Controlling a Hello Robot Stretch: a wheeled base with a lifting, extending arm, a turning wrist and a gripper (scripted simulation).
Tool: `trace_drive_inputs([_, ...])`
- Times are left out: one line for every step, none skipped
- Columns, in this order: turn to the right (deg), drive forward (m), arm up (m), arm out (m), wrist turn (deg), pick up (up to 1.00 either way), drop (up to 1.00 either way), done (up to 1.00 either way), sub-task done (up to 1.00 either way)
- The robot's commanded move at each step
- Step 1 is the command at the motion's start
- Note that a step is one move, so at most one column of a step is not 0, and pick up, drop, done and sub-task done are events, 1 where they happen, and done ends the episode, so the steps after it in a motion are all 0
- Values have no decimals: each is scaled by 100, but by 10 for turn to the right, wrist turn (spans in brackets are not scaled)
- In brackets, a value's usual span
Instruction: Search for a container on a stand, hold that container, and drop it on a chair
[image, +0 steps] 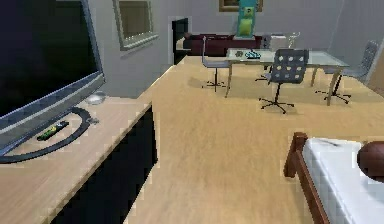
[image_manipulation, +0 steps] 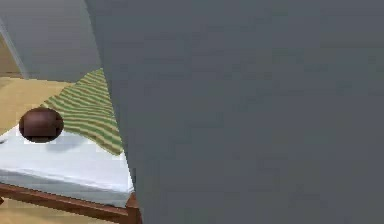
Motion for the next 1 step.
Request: trace_drive_inputs([0, 100, 0, 0, 0, 0, 0, 0, 0])
